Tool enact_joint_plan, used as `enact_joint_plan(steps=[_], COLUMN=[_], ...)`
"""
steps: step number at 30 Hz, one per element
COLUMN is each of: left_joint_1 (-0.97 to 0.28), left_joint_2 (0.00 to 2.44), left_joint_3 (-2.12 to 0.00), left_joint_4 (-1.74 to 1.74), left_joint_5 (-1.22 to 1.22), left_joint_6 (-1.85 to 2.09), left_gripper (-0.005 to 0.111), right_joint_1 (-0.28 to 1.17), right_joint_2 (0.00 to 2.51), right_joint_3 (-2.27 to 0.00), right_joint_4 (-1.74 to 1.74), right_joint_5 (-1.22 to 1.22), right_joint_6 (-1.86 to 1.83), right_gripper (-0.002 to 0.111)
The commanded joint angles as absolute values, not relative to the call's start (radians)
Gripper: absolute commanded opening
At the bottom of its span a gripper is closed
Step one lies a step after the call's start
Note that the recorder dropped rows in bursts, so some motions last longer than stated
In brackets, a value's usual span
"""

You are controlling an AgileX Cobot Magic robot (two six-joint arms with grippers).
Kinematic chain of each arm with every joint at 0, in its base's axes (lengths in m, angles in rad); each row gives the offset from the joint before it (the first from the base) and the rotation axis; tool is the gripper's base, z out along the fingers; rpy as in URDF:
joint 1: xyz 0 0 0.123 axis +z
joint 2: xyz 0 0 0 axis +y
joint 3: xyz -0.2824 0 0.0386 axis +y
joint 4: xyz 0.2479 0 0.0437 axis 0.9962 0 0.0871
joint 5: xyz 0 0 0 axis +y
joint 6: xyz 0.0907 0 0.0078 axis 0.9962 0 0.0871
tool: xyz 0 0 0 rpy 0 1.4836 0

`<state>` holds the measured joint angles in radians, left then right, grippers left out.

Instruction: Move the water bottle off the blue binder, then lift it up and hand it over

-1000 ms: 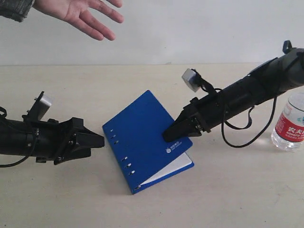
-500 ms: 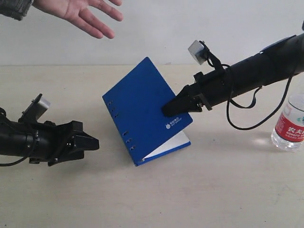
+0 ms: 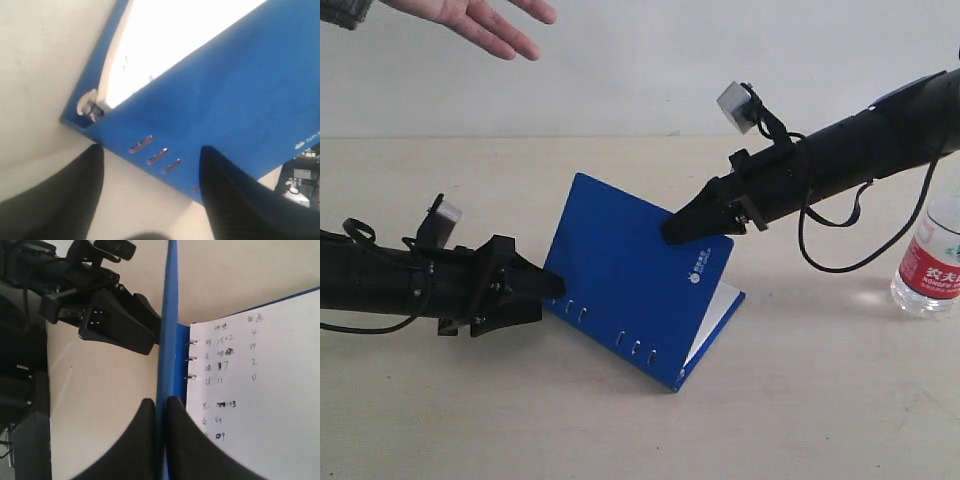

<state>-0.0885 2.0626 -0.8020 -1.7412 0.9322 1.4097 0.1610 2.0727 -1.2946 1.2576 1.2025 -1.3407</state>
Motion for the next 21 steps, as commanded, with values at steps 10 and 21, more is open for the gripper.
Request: enact_joint_plan(steps=[10,21], left_joint_1=[-0.093,-0.093], left_joint_2=[2.078,2.076], left_joint_3=[-0.815,-0.815], left_joint_4=[-1.744,-1.744], left_joint_5=[0.988,1.013], left_joint_6=[1.387,1.409], left_gripper=[0.054,0.041], right_joint_1=[0.160,0.292], right_joint_2=[2.058,2.125], right_joint_3=[-1.298,-1.305], right_joint_4=[1.245,1.083], right_joint_5=[1.221,1.221], right_joint_6=[-1.227,-1.178], right_gripper=[0.000,0.032])
